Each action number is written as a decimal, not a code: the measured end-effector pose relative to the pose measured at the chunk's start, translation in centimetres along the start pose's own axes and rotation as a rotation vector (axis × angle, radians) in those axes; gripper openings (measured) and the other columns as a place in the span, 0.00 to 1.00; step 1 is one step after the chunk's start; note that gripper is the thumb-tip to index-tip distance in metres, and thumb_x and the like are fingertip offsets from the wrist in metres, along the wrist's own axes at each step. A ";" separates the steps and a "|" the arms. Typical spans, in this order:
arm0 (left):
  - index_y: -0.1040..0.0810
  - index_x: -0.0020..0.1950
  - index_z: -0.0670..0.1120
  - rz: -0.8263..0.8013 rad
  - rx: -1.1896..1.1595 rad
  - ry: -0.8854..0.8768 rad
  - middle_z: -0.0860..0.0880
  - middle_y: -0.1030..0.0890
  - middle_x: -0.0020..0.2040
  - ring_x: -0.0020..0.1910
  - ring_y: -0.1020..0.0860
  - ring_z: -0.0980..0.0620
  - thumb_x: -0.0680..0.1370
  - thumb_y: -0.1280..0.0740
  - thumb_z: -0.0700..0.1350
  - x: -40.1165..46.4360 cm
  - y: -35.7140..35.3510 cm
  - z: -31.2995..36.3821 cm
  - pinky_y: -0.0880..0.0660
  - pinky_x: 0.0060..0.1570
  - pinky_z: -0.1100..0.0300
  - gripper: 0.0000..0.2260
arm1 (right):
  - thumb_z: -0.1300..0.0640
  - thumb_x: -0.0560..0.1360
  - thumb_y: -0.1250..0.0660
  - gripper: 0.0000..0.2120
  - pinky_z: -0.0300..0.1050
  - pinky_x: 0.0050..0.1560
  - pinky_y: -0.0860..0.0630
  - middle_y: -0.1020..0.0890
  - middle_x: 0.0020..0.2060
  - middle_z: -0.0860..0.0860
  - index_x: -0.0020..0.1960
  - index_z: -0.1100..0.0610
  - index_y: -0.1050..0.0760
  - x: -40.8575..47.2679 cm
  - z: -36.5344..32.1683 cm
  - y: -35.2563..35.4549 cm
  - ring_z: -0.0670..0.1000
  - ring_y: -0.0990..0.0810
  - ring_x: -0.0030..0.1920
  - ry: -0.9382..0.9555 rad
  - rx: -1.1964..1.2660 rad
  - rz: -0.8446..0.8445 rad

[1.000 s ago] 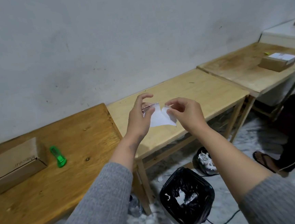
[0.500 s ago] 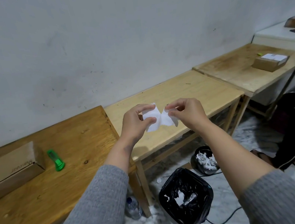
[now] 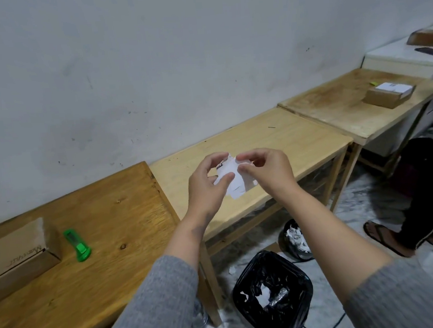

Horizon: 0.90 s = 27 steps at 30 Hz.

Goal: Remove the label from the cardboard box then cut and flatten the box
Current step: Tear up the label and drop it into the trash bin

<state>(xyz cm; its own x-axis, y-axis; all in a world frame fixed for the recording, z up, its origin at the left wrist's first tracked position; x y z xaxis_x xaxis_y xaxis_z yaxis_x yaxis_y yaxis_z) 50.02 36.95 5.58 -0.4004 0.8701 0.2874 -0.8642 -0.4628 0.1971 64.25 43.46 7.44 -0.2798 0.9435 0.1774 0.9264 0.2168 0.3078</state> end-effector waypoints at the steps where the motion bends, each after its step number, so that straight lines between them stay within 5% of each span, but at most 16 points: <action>1: 0.21 0.57 0.54 0.011 -0.001 -0.004 0.58 0.20 0.55 0.56 0.22 0.58 0.73 0.29 0.37 -0.1 -0.2 -0.1 0.21 0.48 0.60 0.17 | 0.61 0.70 0.29 0.08 0.29 0.35 0.30 0.19 0.38 0.42 0.45 0.50 0.18 -0.1 0.3 0.0 0.40 0.26 0.35 0.003 -0.012 0.010; 6: 0.23 0.58 0.57 0.009 -0.011 0.045 0.59 0.22 0.53 0.52 0.20 0.54 0.73 0.28 0.37 0.0 -1.1 -0.4 0.20 0.48 0.56 0.20 | 0.59 0.69 0.26 0.14 0.38 0.39 0.28 0.20 0.41 0.46 0.53 0.51 0.24 0.3 1.7 0.7 0.46 0.23 0.41 -0.095 0.056 -0.008; 9: 0.21 0.56 0.56 0.003 0.028 0.071 0.57 0.21 0.51 0.47 0.18 0.53 0.74 0.28 0.40 0.1 -1.7 -0.8 0.21 0.46 0.57 0.15 | 0.62 0.69 0.27 0.13 0.41 0.39 0.26 0.19 0.36 0.49 0.51 0.52 0.23 0.8 2.5 1.0 0.49 0.21 0.39 -0.135 0.072 -0.023; 12: 0.20 0.46 0.55 0.095 0.028 0.177 0.55 0.19 0.44 0.43 0.19 0.54 0.73 0.26 0.43 0.4 -1.7 -2.0 0.21 0.47 0.58 0.08 | 0.63 0.70 0.28 0.12 0.46 0.46 0.22 0.17 0.43 0.53 0.52 0.51 0.21 0.8 3.5 1.4 0.52 0.19 0.45 -0.156 0.131 -0.014; 16: 0.19 0.44 0.49 0.042 -0.033 0.270 0.54 0.18 0.41 0.40 0.22 0.57 0.74 0.27 0.44 0.6 -2.8 -2.8 0.25 0.42 0.65 0.02 | 0.63 0.72 0.31 0.11 0.39 0.41 0.25 0.19 0.45 0.50 0.53 0.54 0.21 0.6 4.8 1.5 0.50 0.21 0.46 -0.191 0.158 -0.027; 21: 0.17 0.44 0.49 0.014 0.119 0.186 0.56 0.19 0.41 0.42 0.23 0.59 0.74 0.27 0.43 1.3 -2.9 -2.2 0.29 0.41 0.67 0.01 | 0.58 0.72 0.30 0.15 0.37 0.42 0.28 0.21 0.50 0.41 0.58 0.50 0.22 1.2 3.4 1.9 0.45 0.23 0.48 0.007 -0.173 -0.098; 27: 0.16 0.43 0.53 -0.049 0.088 0.185 0.55 0.16 0.43 0.45 0.19 0.55 0.74 0.27 0.43 1.5 -3.8 -1.7 0.25 0.44 0.63 0.05 | 0.58 0.72 0.28 0.01 0.34 0.37 0.29 0.19 0.35 0.45 0.42 0.54 0.18 2.0 3.8 2.0 0.42 0.22 0.37 -0.009 -0.222 -0.076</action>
<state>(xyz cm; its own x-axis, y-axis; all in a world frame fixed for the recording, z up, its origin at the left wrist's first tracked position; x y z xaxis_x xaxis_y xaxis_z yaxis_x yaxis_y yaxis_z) 52.21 40.35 3.71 -0.4145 0.9045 0.1003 -0.8574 -0.4251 0.2901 66.51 46.78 4.90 -0.3433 0.9290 0.1383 0.8245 0.2276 0.5180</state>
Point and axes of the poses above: each hand's wrist, its own x-axis towards the middle knuckle, its own y-axis out of the back of the hand, z = x × y, the point moved 6 cm from there along x, towards the middle knuckle
